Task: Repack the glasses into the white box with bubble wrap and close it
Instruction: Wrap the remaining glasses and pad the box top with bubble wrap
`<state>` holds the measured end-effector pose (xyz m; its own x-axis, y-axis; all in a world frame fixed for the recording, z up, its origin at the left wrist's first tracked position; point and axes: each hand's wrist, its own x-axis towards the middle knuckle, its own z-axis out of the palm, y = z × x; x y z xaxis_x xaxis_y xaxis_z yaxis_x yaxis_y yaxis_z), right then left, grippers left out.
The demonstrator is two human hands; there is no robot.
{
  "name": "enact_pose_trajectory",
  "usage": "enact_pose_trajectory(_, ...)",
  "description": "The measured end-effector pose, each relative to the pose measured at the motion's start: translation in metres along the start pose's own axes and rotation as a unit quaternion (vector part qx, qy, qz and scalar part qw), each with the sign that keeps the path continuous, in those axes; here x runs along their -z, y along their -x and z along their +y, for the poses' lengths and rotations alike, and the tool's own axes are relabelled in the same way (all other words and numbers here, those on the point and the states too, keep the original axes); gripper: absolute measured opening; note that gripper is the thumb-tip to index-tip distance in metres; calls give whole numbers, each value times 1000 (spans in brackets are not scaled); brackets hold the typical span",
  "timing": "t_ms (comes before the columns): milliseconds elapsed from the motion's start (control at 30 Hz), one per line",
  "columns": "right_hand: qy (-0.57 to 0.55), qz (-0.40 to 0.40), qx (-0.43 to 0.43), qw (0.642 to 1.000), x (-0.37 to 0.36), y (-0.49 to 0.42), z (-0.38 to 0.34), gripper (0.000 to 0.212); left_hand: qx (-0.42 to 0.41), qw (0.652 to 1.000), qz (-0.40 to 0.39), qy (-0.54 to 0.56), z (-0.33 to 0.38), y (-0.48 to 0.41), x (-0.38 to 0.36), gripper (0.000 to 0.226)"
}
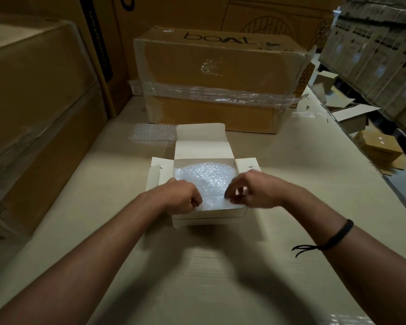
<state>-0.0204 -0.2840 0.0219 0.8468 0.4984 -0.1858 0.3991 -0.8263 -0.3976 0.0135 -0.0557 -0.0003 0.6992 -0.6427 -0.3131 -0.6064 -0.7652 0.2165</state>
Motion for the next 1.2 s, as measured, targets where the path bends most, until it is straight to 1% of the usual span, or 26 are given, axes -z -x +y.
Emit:
enact_pose_trajectory(33,36,-22,5,999,-8,-1,-2,21,-4,1000,11,-5,0,-2,-1,28)
enact_pose_trajectory(100,80,-35,-2,996,-19,-4,-3,23,-9,999,42,2,-1,-3,-4,31)
enact_pose_trajectory(167,80,-41,-25,996,-18,-6,-5,25,-16,995,78,61,-2,0,-3,40)
enact_pose_trajectory(200,82,-50,-36,995,-17,-6,-7,28,-22,991,84,103,-2,2,-2,46)
enact_pose_trajectory(267,98,-74,-43,991,-14,-6,-11,33,-31,986,42,160,-1,7,4,51)
enact_pose_trajectory(367,142,-130,-52,980,-9,-7,-16,45,-16,980,-48,192,4,14,10,41)
enact_pose_trajectory(433,160,-162,-57,972,-7,-9,-19,57,12,981,-83,173,8,15,11,43)
enact_pose_trajectory(467,169,-166,-51,970,-8,-10,-20,58,23,984,-95,151,9,14,9,43)
enact_pose_trajectory(500,179,-161,-44,970,-10,-11,-21,55,38,985,-104,133,10,12,7,40)
enact_pose_trajectory(567,165,-118,-34,979,-11,-11,-19,46,67,986,-108,106,9,8,2,40)
enact_pose_trajectory(633,129,-43,-40,990,-6,-10,-16,30,56,990,-113,64,8,5,-1,35)
enact_pose_trajectory(667,142,-10,-50,989,-3,-9,-14,23,38,991,-118,47,8,3,-1,34)
enact_pose_trajectory(700,176,13,-72,982,-1,-10,-11,30,34,991,-119,57,8,2,0,35)
enact_pose_trajectory(767,242,15,-132,961,-5,-11,-7,61,33,988,-94,115,11,3,4,32)
enact_pose_trajectory(800,262,23,-148,953,-9,-13,-6,74,35,987,-58,148,10,3,5,28)
enact_pose_trajectory(833,276,34,-155,948,-15,-16,-4,82,39,986,-7,165,9,3,7,24)
enact_pose_trajectory(867,290,49,-156,943,-20,-19,-2,87,42,986,51,152,6,3,8,20)
enact_pose_trajectory(900,302,55,-157,939,-24,-22,0,90,45,988,98,113,2,3,9,15)
enact_pose_trajectory(933,312,56,-159,935,-27,-24,2,92,47,990,119,62,-2,3,10,10)
enact_pose_trajectory(1000,318,50,-162,933,-29,-27,4,96,54,993,100,-43,-7,5,11,13)
enact_pose_trajectory(1033,321,44,-161,932,-29,-28,5,97,57,993,79,-71,-8,5,10,15)
enact_pose_trajectory(1100,322,23,-164,932,-27,-29,5,102,49,991,67,-107,-4,3,5,13)
enact_pose_trajectory(1200,302,-5,-167,939,-22,-26,0,103,28,985,89,-146,3,-2,-3,13)
